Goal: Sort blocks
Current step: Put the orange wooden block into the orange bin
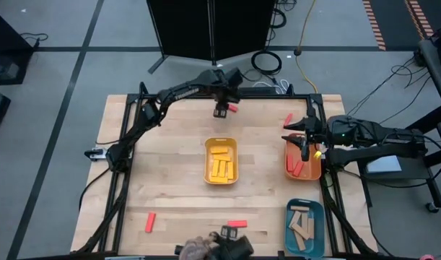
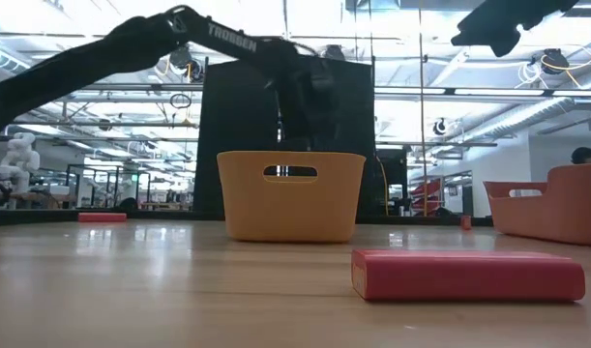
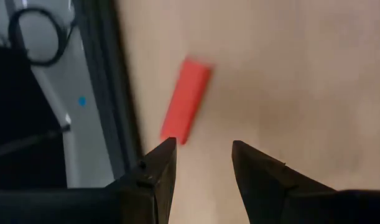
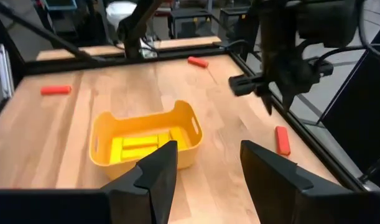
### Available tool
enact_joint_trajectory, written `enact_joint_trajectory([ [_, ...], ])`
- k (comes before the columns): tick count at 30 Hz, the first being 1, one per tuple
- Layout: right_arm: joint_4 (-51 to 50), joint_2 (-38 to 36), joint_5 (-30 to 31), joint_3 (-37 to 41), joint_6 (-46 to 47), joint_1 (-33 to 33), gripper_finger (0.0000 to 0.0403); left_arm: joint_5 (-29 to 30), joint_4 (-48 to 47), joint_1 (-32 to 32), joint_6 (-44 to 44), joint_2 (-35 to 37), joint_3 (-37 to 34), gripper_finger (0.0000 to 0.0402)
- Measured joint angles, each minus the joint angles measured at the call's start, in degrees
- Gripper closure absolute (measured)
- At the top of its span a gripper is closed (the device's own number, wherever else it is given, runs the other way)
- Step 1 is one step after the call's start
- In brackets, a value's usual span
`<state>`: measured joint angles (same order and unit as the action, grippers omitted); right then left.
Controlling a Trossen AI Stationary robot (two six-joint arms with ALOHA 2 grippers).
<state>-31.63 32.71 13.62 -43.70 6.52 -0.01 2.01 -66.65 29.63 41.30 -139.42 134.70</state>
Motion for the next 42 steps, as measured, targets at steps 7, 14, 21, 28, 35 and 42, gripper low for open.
enact_joint_trajectory([
  [7,1.1,1.6,0.3,1.7,0.0,-0.1,0.0234,0.1,-0.4,1.9,-2.0,-0.7,0.3,0.0249],
  [14,9.8,10.7,0.0,3.5,2.2,-2.8,0.0234,-0.4,1.9,2.0,-0.2,-1.5,-0.2,0.0249],
  [21,13.2,19.2,-0.2,3.7,3.3,-4.3,0.0234,-0.4,1.9,5.6,5.9,-4.3,-0.3,0.0249],
  [28,17.9,23.7,-0.5,3.7,3.3,-6.0,0.0234,-0.7,6.4,6.3,11.6,-6.6,-0.3,0.0249],
  [35,20.1,26.8,-4.7,3.7,3.6,-9.7,0.0234,-2.2,9.7,5.3,17.5,-6.6,-0.3,0.0249],
  [42,20.3,29.1,-8.3,3.7,4.8,-11.7,0.0234,-5.2,8.7,4.5,19.0,-7.9,-0.3,0.0249],
])
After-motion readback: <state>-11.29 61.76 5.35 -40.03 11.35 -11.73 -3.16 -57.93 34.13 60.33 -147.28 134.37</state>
